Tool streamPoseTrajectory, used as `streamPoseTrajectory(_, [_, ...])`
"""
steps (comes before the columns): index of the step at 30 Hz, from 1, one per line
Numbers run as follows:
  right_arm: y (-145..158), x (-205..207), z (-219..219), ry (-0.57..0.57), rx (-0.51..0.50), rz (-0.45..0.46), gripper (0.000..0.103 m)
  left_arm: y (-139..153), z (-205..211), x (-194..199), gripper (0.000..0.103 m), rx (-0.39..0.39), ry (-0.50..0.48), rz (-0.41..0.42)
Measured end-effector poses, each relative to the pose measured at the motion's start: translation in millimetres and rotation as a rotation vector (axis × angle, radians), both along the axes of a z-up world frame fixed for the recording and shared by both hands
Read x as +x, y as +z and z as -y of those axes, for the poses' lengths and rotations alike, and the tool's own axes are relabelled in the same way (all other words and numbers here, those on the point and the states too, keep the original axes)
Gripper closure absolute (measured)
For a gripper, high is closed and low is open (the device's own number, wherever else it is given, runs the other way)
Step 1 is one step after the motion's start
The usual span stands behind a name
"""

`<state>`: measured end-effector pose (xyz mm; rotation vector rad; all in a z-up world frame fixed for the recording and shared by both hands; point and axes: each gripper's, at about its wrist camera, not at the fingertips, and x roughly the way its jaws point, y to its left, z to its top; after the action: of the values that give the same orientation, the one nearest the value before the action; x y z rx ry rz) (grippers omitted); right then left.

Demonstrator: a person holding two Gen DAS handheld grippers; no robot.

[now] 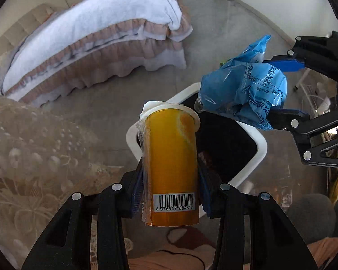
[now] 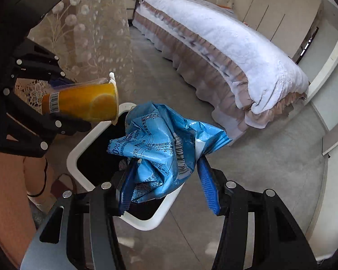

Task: Collect trash
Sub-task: 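Carry the cup and wrapper over the bin and open both tools, then move both tools back over the table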

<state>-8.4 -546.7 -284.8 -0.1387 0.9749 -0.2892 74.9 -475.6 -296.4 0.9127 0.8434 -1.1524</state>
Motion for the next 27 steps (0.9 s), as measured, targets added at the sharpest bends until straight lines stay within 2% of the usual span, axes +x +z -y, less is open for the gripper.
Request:
streamPoseTrajectory(4, [-24,8,3,0.065,-0.011,-0.094,0.049,-18,17,1,0.060,0.045,-0.045,-0.020])
streamPoseTrajectory(5, [-29,9,3,0.078,-0.012,-0.108,0.046,-22,20,3,0.055,0.056,-0.055,-0.039])
streamPoseTrajectory(6, [-35,9,3,0.094,-0.003,-0.125,0.033,-26,22,3,0.022,0.068,-0.066,-0.061])
streamPoseTrajectory(7, [-38,10,4,0.104,0.001,-0.148,0.021,-29,23,2,0.006,0.073,-0.078,-0.068])
streamPoseTrajectory(8, [-41,8,4,0.107,-0.018,-0.150,0.004,-31,23,0,0.005,0.070,-0.100,-0.055])
streamPoseTrajectory(11, [-46,5,5,0.115,-0.008,-0.188,0.004,-40,22,-10,0.005,0.094,-0.149,-0.018])
streamPoseTrajectory(16, [-45,1,0,0.127,-0.022,-0.192,0.004,-32,14,-25,0.005,0.081,-0.209,0.007])
streamPoseTrajectory(21, [-38,0,-4,0.141,-0.055,-0.174,0.004,-23,15,-26,0.005,0.062,-0.207,0.038])
streamPoseTrajectory(27, [-16,-5,-9,0.138,-0.077,-0.128,0.004,-1,7,-26,0.005,0.019,-0.187,0.067])
